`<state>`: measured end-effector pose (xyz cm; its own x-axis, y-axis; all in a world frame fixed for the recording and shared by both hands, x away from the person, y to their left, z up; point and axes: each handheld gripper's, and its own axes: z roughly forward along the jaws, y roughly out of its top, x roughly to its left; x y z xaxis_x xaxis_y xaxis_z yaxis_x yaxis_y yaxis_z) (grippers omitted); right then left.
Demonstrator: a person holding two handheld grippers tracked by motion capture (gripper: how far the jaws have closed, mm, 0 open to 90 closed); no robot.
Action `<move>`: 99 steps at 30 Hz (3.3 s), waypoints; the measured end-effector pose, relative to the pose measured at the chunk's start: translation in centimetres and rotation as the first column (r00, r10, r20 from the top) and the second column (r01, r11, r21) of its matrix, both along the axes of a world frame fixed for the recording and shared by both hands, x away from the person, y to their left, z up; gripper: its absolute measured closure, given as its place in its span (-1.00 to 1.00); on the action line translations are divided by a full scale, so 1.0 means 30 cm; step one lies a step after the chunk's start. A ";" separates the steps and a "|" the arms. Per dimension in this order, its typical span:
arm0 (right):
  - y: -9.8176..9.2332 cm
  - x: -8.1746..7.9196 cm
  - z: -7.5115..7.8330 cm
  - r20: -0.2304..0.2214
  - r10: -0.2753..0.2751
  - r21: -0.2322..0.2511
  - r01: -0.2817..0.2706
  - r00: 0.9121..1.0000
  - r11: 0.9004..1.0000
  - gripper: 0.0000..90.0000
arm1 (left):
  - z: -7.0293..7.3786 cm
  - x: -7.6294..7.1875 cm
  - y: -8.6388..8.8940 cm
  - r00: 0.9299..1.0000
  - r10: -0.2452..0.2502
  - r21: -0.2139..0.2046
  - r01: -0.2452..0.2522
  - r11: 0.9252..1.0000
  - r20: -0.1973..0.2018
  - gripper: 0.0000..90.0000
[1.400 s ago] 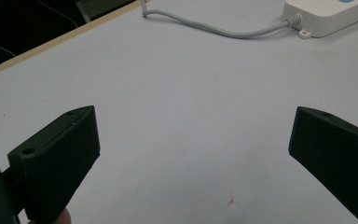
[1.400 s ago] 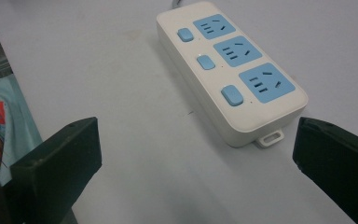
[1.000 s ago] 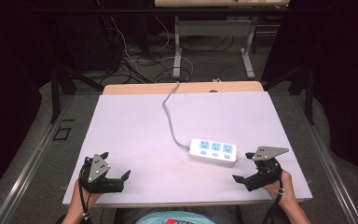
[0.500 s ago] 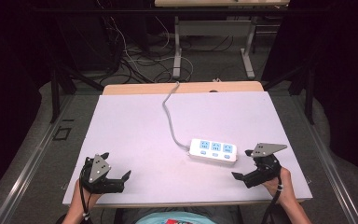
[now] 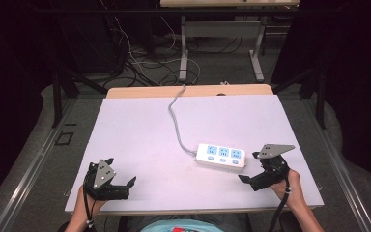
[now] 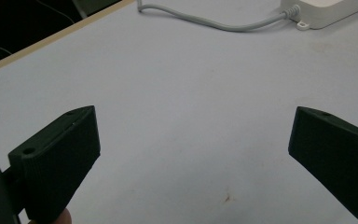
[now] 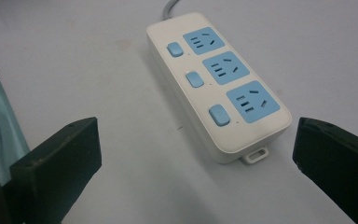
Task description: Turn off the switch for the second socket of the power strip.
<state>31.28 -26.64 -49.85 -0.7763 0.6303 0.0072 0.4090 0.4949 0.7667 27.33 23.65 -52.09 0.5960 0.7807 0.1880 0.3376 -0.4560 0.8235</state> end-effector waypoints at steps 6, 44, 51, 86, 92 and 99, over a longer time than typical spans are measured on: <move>0.022 0.014 0.014 -0.009 0.009 -0.016 -0.009 1.000 1.000 -0.99 | 0.000 -0.001 -0.001 1.000 -0.003 0.010 0.003 1.000 0.003 -0.96; 0.076 0.183 0.055 -0.058 0.011 -0.048 -0.014 0.998 0.999 -0.99 | -0.003 0.001 -0.001 1.000 -0.002 0.014 0.002 1.000 0.003 -0.96; 0.092 0.209 0.057 -0.063 0.018 -0.061 -0.022 0.998 0.998 -0.99 | -0.004 0.001 -0.002 1.000 -0.006 0.017 0.006 1.000 0.000 -0.96; 0.187 0.321 0.027 -0.138 0.016 -0.102 -0.030 0.990 0.994 -1.00 | -0.003 0.000 -0.001 1.000 -0.020 0.041 0.021 0.999 -0.008 -0.96; 0.186 0.331 0.022 -0.157 0.011 -0.110 -0.029 0.988 0.994 -1.00 | -0.002 0.000 -0.001 1.000 -0.021 0.041 0.021 0.999 -0.007 -0.96; 0.183 0.331 0.022 -0.164 0.028 -0.095 -0.044 0.986 0.994 -0.86 | -0.003 -0.001 -0.001 1.000 -0.020 0.036 0.020 0.999 -0.009 -0.96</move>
